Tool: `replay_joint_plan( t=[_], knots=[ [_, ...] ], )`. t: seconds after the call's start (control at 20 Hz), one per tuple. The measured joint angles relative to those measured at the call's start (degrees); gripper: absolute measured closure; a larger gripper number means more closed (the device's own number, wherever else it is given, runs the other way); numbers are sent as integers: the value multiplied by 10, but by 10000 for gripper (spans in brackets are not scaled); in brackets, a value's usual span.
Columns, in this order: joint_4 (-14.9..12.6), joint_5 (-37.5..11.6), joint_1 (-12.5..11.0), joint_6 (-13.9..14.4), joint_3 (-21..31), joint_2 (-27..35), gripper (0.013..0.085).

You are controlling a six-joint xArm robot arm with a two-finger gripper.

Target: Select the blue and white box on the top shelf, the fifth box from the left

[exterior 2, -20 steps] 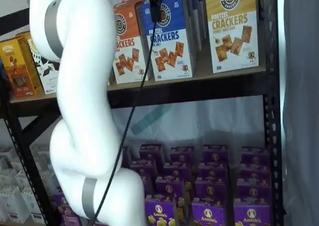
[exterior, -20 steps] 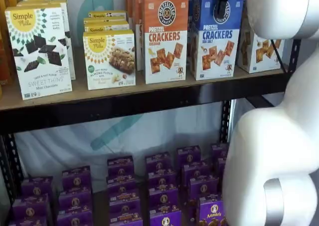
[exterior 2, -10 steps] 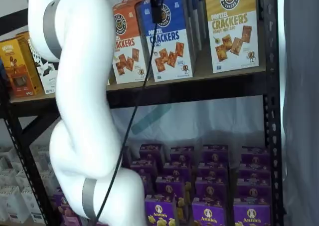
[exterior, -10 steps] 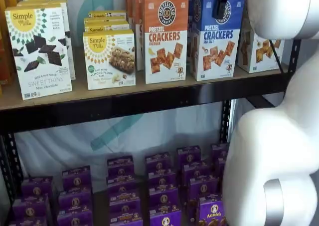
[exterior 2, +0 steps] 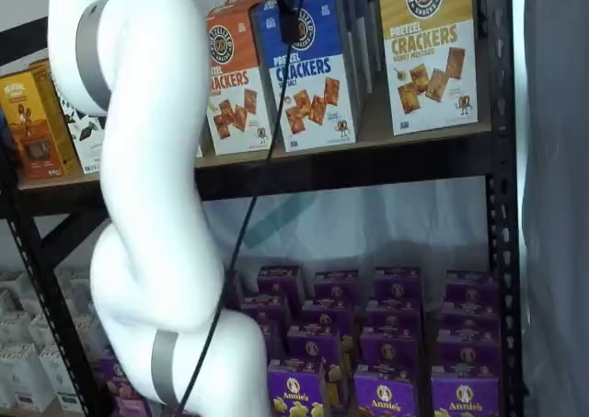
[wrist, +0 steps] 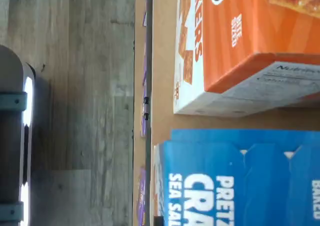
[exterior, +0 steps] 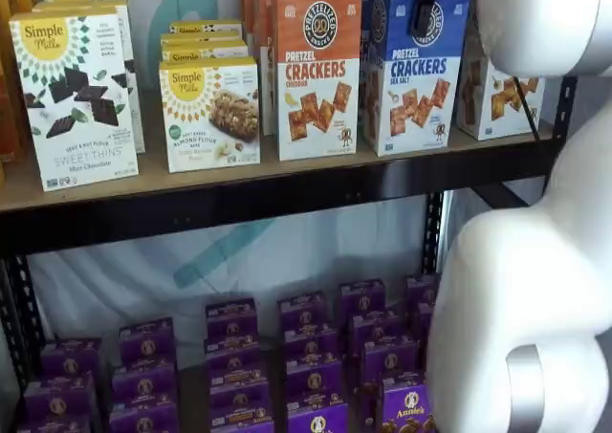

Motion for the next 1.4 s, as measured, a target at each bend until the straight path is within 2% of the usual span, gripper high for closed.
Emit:
replay_joint_plan(
  t=[0.45,0.7,1.0,1.4],
  knots=[
    [17,41,-13,-3,-23,-1,410],
    [15,71,-17,-4,-20,-23,410],
    [11,99,-22,-9,37,-90,410],
    [2,100,-33,-24,143,-188,410]
  ],
)
